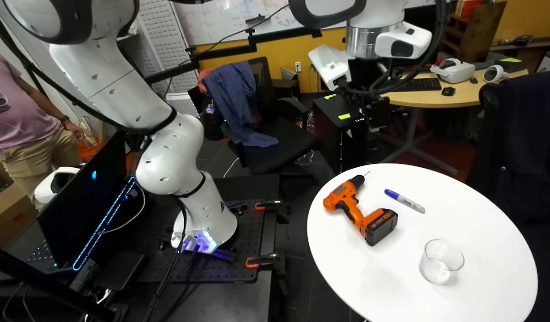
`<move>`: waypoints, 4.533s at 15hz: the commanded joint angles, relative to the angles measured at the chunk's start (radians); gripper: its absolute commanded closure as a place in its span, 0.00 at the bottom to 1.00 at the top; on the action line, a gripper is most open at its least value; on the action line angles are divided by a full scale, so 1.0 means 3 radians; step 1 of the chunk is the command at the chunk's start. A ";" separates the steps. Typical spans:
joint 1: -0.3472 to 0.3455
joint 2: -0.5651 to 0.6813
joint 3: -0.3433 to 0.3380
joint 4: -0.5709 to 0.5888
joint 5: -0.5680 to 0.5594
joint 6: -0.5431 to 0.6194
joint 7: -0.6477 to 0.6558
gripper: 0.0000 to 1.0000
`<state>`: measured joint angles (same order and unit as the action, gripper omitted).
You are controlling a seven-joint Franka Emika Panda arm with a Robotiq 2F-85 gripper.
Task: Put the marker in the cup
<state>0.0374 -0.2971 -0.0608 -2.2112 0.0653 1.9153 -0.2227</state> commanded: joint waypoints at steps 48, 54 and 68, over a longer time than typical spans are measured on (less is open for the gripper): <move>0.0183 0.2510 0.0327 0.1370 0.0545 0.1097 0.2090 0.00; 0.0269 0.3014 0.0246 0.1768 0.0480 0.1170 0.2246 0.00; 0.0545 0.3295 0.0031 0.1867 0.0330 0.1269 0.3068 0.00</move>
<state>0.1885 0.6980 -0.0368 -1.6378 0.1801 2.2793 0.6467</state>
